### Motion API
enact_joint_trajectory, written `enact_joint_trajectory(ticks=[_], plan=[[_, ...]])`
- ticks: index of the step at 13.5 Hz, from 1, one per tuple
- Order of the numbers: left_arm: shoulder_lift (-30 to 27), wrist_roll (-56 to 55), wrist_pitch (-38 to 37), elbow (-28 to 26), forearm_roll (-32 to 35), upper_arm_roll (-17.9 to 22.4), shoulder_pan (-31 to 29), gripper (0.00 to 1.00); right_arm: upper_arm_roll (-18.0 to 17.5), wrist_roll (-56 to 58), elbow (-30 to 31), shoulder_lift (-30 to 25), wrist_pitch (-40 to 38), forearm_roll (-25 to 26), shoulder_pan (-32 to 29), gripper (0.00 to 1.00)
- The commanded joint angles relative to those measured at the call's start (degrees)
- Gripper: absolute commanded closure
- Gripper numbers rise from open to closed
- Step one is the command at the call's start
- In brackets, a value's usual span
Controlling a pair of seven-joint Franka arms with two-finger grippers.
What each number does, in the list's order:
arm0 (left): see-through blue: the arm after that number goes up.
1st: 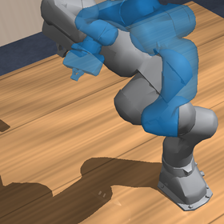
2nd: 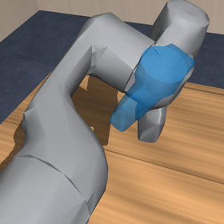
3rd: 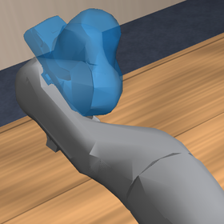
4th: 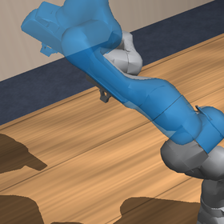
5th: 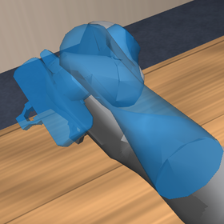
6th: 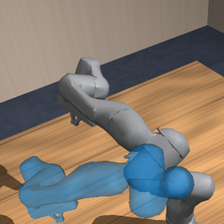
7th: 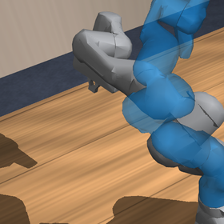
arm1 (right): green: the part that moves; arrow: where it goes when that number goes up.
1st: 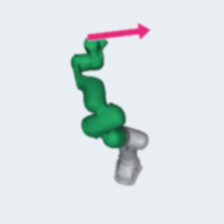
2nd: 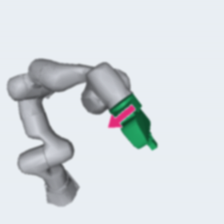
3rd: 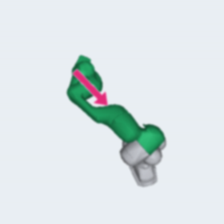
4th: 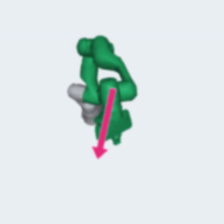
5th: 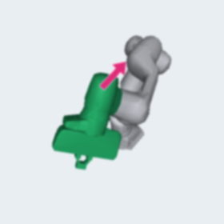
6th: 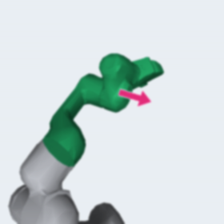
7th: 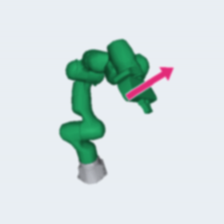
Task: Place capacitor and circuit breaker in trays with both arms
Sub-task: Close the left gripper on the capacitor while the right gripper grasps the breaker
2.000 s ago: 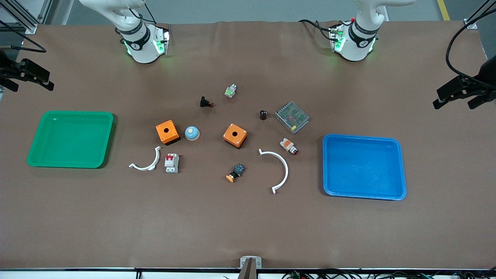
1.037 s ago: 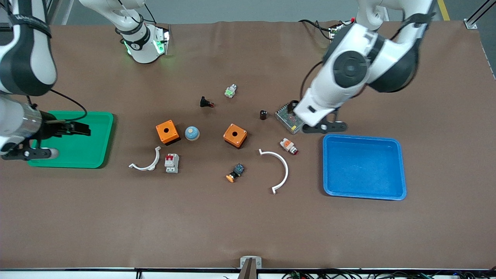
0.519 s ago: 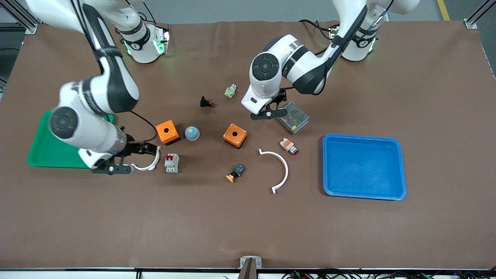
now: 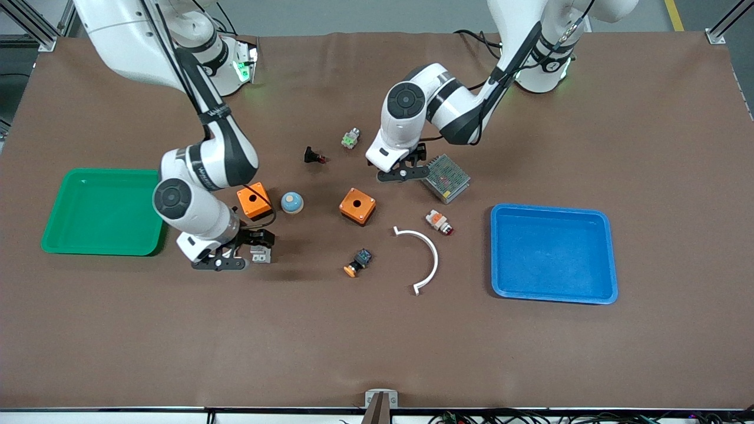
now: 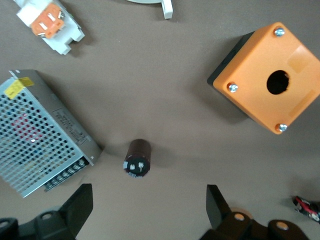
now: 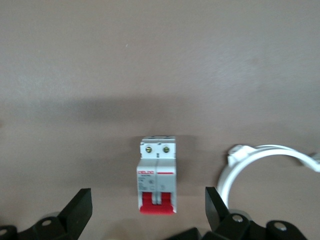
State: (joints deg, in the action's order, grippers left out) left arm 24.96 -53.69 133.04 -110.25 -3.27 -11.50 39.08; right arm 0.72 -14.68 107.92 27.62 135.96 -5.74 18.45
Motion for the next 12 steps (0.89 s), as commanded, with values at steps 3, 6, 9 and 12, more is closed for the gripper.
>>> enact_joint_trajectory(ticks=[3,6,9,12], plan=[[1.1,-1.2,10.1,-5.8,2.9,0.3,0.6,0.00,0.9,-0.9,1.0,2.5,4.0,-0.2,1.7,0.00],[1.8,-1.2,13.3,-8.0,3.3,0.3,0.6,0.00,1.4,-0.9,1.0,3.1,4.1,3.5,1.2,0.00],[2.3,-1.1,14.5,-8.8,3.3,0.3,0.6,0.01,2.0,-1.3,0.9,4.1,4.2,3.7,1.7,0.04],[2.5,-1.1,14.5,-8.8,3.3,0.3,0.6,0.19,2.0,-1.9,0.7,4.5,4.6,3.8,1.7,0.32]])
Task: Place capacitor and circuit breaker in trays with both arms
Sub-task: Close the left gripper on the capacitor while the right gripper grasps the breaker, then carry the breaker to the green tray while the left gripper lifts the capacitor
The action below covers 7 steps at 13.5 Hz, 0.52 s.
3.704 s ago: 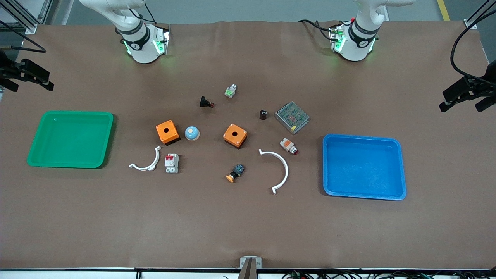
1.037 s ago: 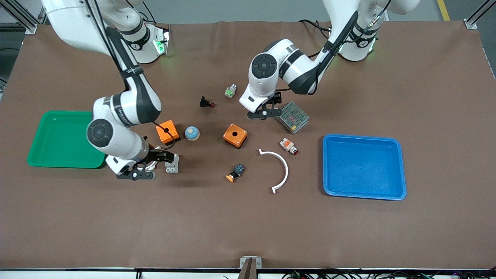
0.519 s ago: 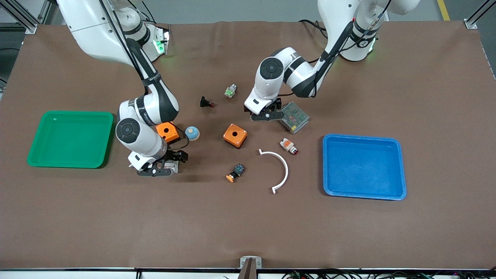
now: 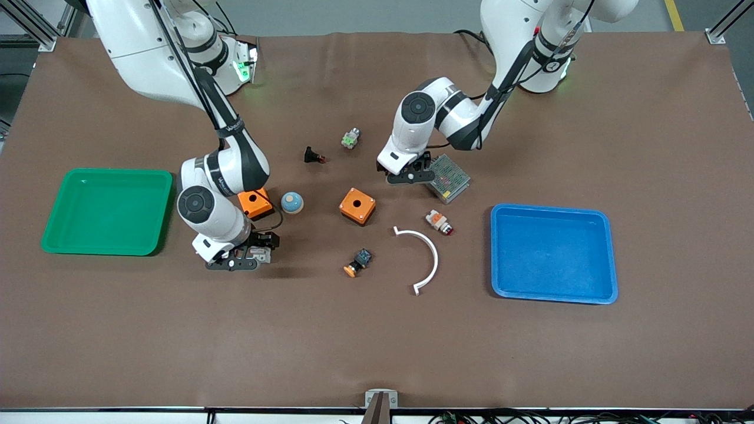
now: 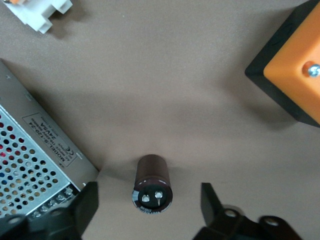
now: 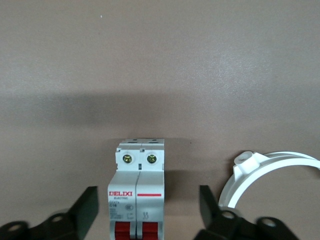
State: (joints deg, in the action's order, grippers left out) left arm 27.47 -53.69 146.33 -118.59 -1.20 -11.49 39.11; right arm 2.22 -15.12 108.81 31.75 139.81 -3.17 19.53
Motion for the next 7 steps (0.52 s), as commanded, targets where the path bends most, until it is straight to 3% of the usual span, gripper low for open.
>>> enact_joint_trajectory(ticks=[1,4,6,7], plan=[[0.1,-1.1,1.2,-0.5,1.2,0.3,0.6,0.24,0.5,-1.5,-0.2,0.5,1.0,1.2,0.6,0.48],[0.4,-1.0,1.2,-0.3,1.2,0.2,0.6,0.38,0.5,-1.7,-1.0,0.5,-0.1,1.2,0.3,0.96],[0.7,-1.0,1.2,-0.2,1.3,0.3,0.7,0.47,0.7,-1.8,-3.1,-0.2,-4.1,1.2,-0.4,1.00],[0.7,-1.0,1.2,-0.1,1.6,0.3,0.9,0.55,0.9,-1.4,-6.2,-0.6,-10.3,1.2,-1.7,1.00]])
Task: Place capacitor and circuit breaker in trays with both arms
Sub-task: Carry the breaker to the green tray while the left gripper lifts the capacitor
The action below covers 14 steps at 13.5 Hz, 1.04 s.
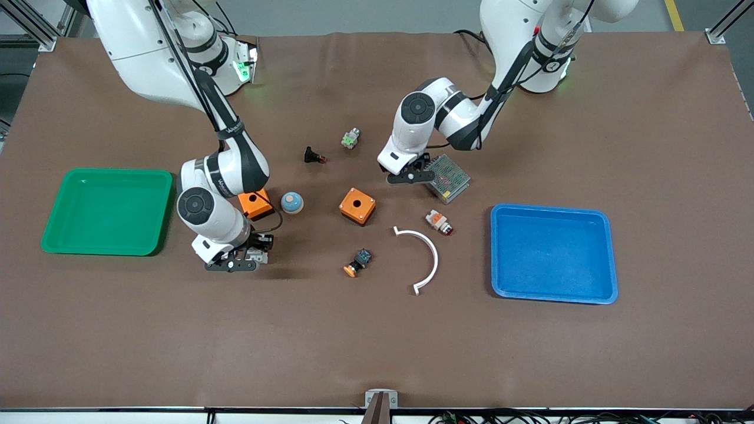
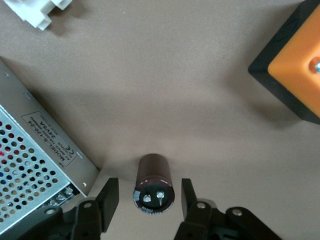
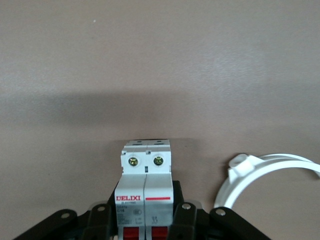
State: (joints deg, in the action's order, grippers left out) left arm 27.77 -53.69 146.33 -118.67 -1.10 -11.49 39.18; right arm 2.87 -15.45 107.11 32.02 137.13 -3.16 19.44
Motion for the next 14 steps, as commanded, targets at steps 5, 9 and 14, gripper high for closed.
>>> enact_joint_trajectory(ticks=[5,9,14], plan=[[0.8,-0.4,1.3,0.2,3.0,0.2,0.6,0.78,1.7,0.9,-6.4,-8.5,-18.1,2.6,-9.8,1.00],[0.6,-0.4,1.2,0.3,3.0,0.2,0.3,0.89,1.7,8.9,2.6,-15.0,-16.7,3.9,-17.8,1.00],[-2.5,-0.1,-1.8,1.8,2.8,0.2,-1.5,0.89,1.6,25.5,14.3,-20.1,-7.8,5.6,-30.6,1.00]])
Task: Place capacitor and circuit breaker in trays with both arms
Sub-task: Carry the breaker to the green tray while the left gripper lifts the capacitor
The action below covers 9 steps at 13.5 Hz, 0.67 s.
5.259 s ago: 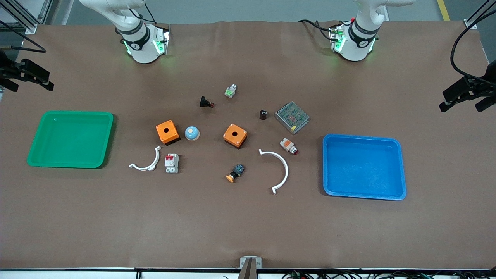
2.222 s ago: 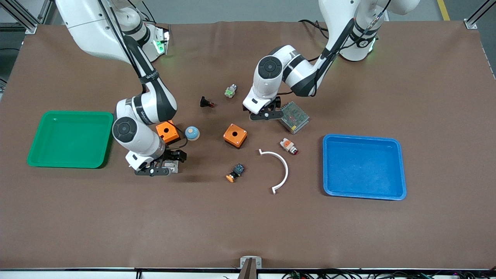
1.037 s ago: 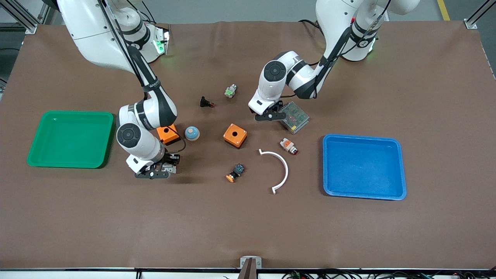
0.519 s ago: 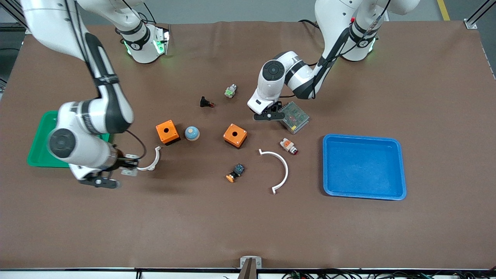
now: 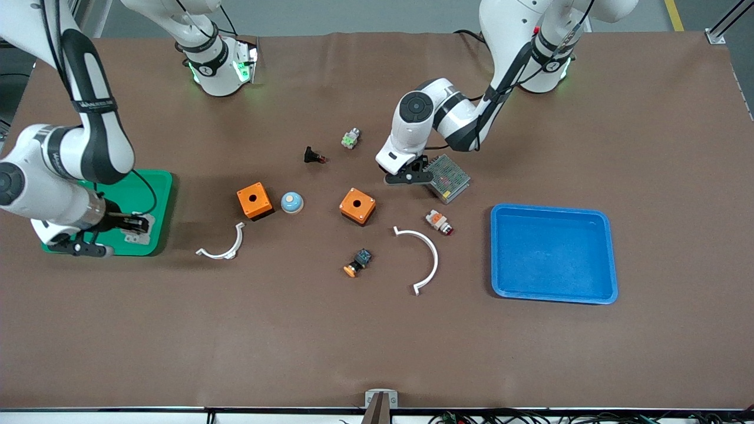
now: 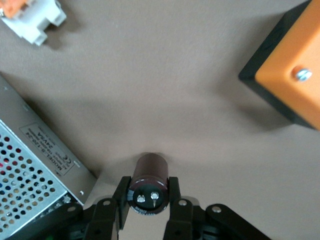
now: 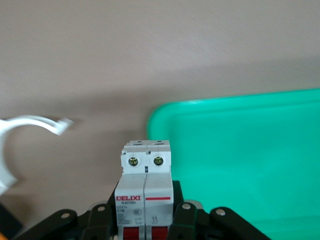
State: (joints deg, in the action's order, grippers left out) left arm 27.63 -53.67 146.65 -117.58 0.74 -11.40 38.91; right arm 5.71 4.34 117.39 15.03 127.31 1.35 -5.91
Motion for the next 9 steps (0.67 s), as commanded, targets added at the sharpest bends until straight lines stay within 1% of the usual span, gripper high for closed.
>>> enact_joint_trajectory(ticks=[1,4,5,7,9], plan=[[-3.0,0.5,-3.9,1.5,0.6,-0.1,-2.2,0.89,-1.2,9.5,4.2,-3.0,3.4,1.0,-7.8,1.00],[-4.9,4.6,-8.3,3.4,-0.6,-0.2,-4.4,0.89,-1.2,17.1,8.5,-2.6,11.2,1.1,-12.9,1.00],[-5.6,6.5,-10.5,4.1,-0.7,-0.2,-5.6,0.89,-1.1,17.9,9.8,-2.5,13.1,1.1,-13.9,1.00],[-7.2,10.2,-14.1,5.8,-0.8,-0.2,-8.3,0.89,-1.1,18.1,11.1,-1.6,15.2,1.1,-15.4,1.00],[-8.6,11.4,-17.3,6.7,-0.7,-0.2,-11.3,0.88,-1.2,19.4,11.5,0.2,16.9,1.1,-16.3,1.00]])
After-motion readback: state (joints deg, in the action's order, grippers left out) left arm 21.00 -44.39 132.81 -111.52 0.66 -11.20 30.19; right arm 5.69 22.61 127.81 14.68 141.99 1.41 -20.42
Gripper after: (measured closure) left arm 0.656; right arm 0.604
